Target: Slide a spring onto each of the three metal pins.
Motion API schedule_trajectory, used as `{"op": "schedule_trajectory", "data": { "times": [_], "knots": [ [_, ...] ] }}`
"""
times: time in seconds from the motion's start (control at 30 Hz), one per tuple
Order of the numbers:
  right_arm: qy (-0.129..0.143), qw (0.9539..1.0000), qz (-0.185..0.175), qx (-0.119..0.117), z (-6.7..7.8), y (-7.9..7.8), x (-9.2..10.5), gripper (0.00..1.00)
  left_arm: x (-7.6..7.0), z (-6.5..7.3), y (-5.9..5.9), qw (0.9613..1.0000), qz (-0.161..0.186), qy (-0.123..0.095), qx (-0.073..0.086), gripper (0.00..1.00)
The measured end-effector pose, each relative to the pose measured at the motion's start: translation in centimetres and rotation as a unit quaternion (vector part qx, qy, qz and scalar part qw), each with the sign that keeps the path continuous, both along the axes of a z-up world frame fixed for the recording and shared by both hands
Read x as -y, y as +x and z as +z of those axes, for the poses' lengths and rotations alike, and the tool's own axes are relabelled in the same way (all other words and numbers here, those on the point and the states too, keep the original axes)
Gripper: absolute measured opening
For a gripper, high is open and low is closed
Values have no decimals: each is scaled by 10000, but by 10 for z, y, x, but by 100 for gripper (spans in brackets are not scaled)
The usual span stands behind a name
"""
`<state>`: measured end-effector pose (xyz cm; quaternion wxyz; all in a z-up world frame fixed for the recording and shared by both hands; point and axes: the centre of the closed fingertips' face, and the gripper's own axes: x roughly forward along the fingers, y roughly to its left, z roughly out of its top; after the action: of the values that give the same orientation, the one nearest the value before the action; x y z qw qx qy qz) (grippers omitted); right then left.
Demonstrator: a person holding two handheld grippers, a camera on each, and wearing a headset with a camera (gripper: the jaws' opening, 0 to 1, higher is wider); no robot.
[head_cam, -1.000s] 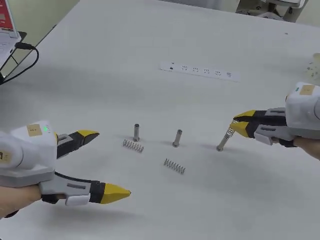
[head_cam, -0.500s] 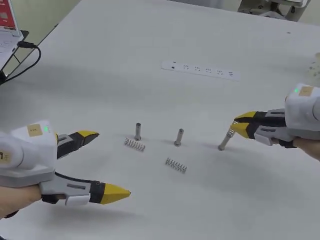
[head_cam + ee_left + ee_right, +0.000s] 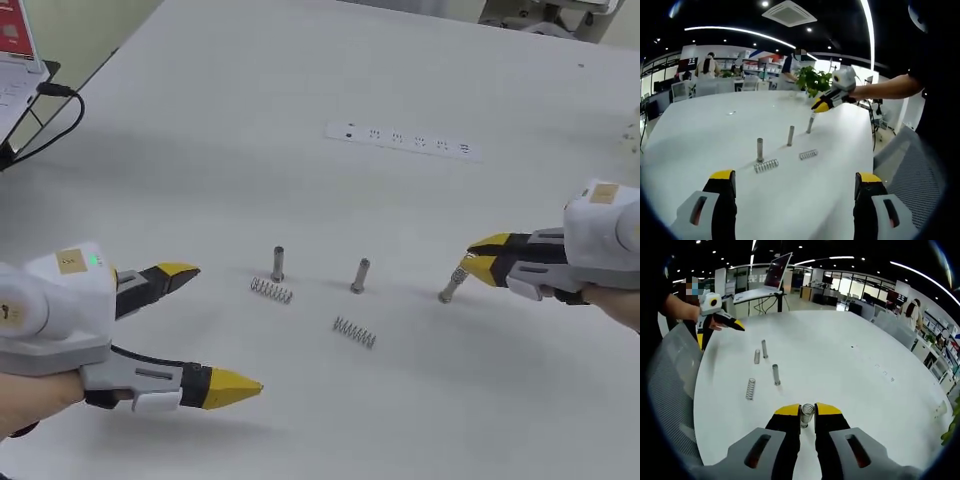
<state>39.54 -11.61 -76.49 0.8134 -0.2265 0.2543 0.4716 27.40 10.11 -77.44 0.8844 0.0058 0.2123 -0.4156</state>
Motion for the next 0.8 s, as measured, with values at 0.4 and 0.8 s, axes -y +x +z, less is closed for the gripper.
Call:
{"op": "schedule_trajectory", "data": {
  "times": [0.4, 0.8],
  "knots": [
    [-162, 9997, 15, -192, -18, -4, -1, 8, -1, 1, 0, 10000, 30, -26, -10, 96],
    [-306, 9989, 15, -353, -37, -10, -3, 8, -1, 0, -2, 10000, 35, -25, -4, 96]
  ]
}}
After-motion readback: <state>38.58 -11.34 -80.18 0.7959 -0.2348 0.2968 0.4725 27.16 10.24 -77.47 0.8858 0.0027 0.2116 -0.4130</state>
